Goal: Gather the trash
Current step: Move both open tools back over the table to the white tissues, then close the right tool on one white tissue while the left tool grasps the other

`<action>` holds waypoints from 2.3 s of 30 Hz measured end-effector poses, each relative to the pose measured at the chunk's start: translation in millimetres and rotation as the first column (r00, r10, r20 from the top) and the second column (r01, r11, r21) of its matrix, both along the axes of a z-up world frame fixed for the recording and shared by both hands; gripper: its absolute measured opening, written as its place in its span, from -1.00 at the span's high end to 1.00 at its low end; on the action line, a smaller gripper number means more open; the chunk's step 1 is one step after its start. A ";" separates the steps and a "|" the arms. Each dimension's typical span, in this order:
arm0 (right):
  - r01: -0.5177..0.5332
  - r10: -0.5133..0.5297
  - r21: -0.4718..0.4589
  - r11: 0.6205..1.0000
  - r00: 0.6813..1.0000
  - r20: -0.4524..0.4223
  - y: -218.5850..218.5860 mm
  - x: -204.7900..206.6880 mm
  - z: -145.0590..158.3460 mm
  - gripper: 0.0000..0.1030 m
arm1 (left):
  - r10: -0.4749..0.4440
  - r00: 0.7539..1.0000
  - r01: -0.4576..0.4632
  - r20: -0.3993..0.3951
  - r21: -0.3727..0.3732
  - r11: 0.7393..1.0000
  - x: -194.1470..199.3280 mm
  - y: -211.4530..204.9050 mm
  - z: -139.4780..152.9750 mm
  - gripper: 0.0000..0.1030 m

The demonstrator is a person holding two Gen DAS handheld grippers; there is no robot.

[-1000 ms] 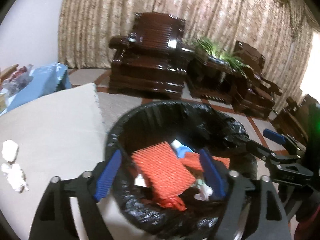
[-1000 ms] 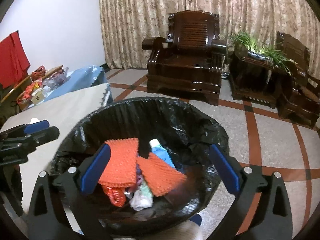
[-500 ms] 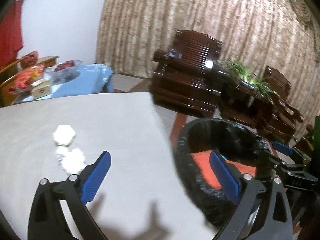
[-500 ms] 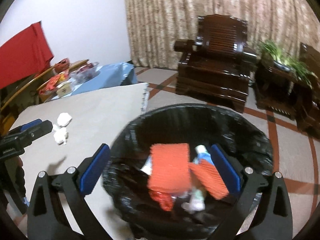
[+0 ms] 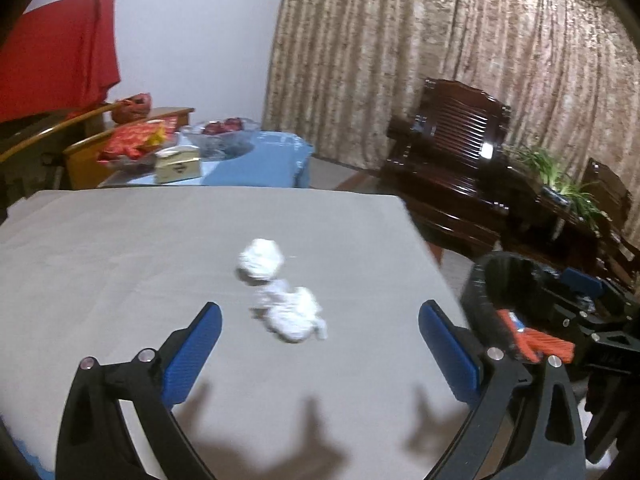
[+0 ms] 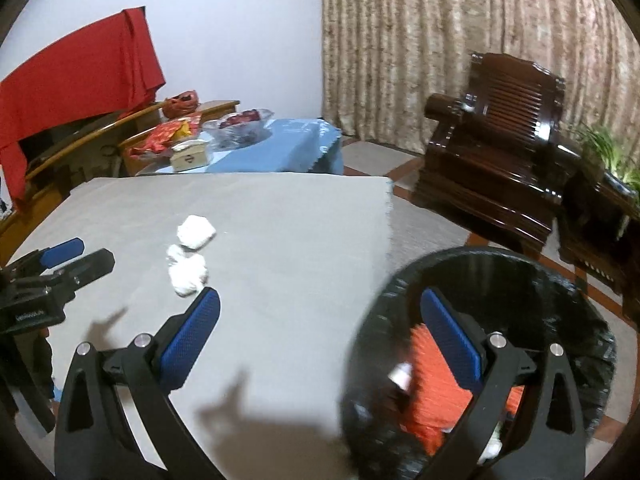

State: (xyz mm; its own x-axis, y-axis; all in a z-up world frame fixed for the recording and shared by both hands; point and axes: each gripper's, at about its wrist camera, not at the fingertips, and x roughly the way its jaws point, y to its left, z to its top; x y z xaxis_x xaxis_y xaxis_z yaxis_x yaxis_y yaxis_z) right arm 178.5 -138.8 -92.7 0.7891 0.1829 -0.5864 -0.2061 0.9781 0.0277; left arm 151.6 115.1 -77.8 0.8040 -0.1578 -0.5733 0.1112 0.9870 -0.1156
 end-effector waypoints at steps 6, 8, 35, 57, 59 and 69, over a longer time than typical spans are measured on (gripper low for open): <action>-0.064 0.064 0.007 0.998 0.998 -0.006 45.5 20.9 -12.5 -0.90 | 0.071 0.997 -0.071 -0.010 0.009 0.997 6.0 42.0 -13.2 -0.88; -0.078 0.079 0.019 0.997 0.997 -0.020 56.4 29.0 -18.9 -0.90 | 0.089 0.996 -0.089 -0.017 0.008 0.996 8.0 53.7 -18.9 -0.88; -0.203 0.194 -0.013 0.979 0.952 -0.235 183.4 122.1 -110.7 -0.89 | 0.220 0.969 -0.219 -0.112 0.019 0.976 35.4 139.9 -69.4 -0.88; -0.217 0.231 0.083 0.973 0.942 -0.242 148.0 141.9 -94.9 0.19 | 0.163 0.979 -0.162 -0.121 0.021 0.987 76.1 109.2 -67.2 -0.88; -0.185 0.198 0.076 0.980 0.951 -0.238 136.7 152.6 -92.6 0.19 | 0.147 0.983 -0.145 -0.111 0.022 0.989 87.7 100.7 -64.1 -0.88; -0.048 0.069 0.090 0.995 0.969 -0.239 87.6 192.8 -92.9 0.18 | 0.079 0.986 -0.074 -0.145 0.039 0.997 155.1 54.3 -78.7 -0.86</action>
State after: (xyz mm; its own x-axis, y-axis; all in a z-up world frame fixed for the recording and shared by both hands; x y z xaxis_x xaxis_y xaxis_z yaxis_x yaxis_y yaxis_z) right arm 371.3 -51.2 -185.6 0.6124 0.2808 -0.7390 -0.2402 0.9567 0.1644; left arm 306.7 169.5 -156.5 0.7199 -0.0778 -0.6897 0.0198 0.9956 -0.0917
